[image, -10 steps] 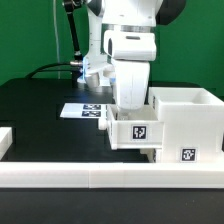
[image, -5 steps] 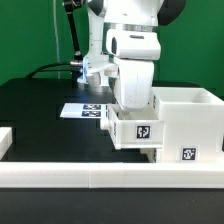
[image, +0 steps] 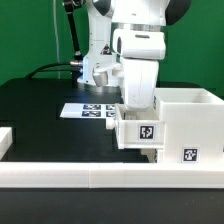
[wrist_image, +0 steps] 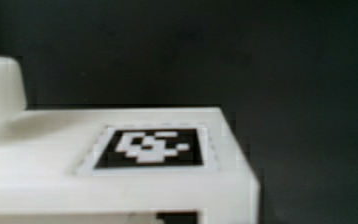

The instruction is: Assemble drawer

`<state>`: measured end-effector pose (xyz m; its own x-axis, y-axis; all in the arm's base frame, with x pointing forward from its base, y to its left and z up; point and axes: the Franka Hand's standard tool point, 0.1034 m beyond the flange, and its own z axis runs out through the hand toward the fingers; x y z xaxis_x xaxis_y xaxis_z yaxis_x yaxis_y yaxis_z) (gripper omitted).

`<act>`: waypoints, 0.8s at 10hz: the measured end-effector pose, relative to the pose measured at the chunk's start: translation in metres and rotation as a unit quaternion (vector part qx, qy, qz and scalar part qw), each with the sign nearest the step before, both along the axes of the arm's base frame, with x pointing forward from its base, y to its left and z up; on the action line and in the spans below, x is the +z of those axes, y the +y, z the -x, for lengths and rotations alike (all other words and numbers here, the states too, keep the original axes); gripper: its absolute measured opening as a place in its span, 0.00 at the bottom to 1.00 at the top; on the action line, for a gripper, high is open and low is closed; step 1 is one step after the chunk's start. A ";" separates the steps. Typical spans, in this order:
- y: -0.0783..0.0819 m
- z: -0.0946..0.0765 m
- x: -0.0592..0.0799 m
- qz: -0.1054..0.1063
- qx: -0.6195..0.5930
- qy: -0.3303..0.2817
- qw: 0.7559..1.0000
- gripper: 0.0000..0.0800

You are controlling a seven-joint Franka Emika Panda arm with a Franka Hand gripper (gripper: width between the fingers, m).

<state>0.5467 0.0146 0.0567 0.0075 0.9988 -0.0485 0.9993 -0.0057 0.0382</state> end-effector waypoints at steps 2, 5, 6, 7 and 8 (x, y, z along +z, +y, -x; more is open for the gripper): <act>0.000 0.000 0.000 0.000 0.000 0.000 1.000 0.05; 0.005 -0.005 0.012 -0.001 -0.013 -0.011 1.000 0.44; 0.007 -0.007 0.017 -0.001 -0.012 -0.015 1.000 0.44; 0.007 -0.009 0.021 -0.001 -0.012 -0.018 1.000 0.66; 0.005 -0.009 0.026 0.002 -0.012 -0.017 1.000 0.66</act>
Offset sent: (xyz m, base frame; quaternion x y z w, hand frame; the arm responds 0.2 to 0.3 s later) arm 0.0040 0.0066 0.0203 -0.0124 -0.0073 0.0382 0.9992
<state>0.5561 0.0197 0.0832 0.0341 0.9981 -0.0514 0.9969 -0.0303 0.0730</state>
